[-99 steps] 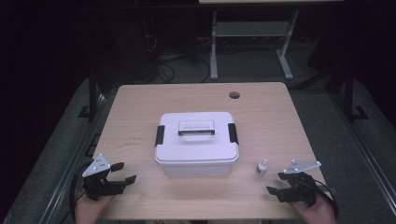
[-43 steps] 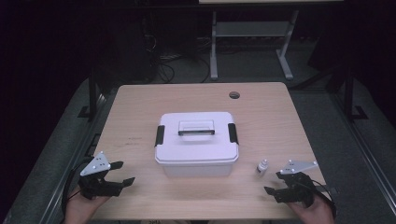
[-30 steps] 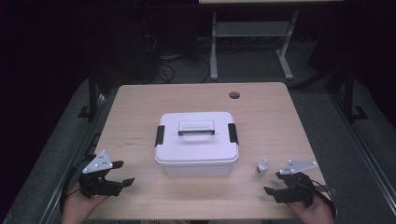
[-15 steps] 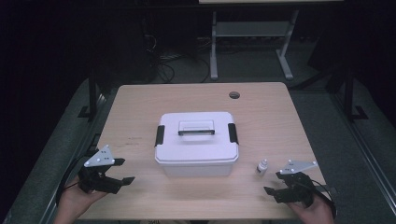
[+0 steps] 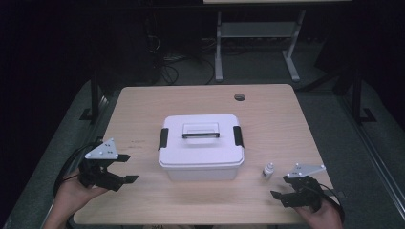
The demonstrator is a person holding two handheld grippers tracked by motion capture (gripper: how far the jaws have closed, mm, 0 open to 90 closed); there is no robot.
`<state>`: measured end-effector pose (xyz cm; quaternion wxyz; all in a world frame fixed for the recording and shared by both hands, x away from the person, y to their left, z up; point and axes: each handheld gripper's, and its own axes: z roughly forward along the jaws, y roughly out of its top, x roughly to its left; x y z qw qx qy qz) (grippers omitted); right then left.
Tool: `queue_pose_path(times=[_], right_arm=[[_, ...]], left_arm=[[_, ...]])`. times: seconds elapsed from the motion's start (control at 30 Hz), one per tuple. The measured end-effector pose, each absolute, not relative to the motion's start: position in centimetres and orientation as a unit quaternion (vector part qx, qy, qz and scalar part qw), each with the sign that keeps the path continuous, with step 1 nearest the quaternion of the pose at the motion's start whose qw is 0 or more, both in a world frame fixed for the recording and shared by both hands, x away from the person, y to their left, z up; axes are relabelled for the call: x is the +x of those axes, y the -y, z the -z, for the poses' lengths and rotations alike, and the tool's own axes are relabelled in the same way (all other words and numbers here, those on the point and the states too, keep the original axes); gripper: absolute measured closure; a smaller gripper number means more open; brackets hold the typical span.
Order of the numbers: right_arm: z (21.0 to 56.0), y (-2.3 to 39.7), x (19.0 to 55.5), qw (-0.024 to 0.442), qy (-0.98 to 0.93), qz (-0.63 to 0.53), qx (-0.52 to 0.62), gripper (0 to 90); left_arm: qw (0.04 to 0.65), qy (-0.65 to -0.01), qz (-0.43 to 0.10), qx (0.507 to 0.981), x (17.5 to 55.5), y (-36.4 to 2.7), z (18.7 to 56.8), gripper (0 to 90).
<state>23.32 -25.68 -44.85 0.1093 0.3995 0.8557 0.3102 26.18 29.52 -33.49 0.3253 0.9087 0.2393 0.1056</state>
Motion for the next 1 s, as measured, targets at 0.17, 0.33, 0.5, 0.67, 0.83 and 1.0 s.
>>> queue_pose_path(times=[0.17, 0.33, 0.5, 0.67, 0.83, 1.0], right_arm=[[44.9, 25.6, 23.3, 0.107, -0.855, -0.312, 0.4, 26.7], [44.9, 25.5, 23.3, 0.105, -0.856, -0.312, 0.399, 26.7], [44.8, 25.6, 23.3, 0.102, -0.854, -0.316, 0.4, 26.7], [44.9, 25.6, 23.3, 0.102, -0.855, -0.316, 0.398, 26.7], [44.9, 25.6, 23.2, 0.099, -0.855, -0.315, 0.399, 26.7], [44.8, 25.6, 23.2, 0.1, -0.856, -0.318, 0.395, 26.7]], left_arm=[[0.321, -0.227, -0.105, 0.914, 26.7, -28.4, 32.4, 25.3], [0.322, -0.215, -0.103, 0.916, 27.3, -27.4, 31.2, 25.3], [0.324, -0.204, -0.099, 0.919, 27.8, -26.2, 30.3, 25.5], [0.317, -0.196, -0.097, 0.923, 28.6, -24.9, 29.7, 25.5], [0.315, -0.182, -0.094, 0.927, 29.3, -23.7, 29.2, 27.1], [0.311, -0.175, -0.094, 0.929, 29.8, -22.7, 29.0, 28.4]])
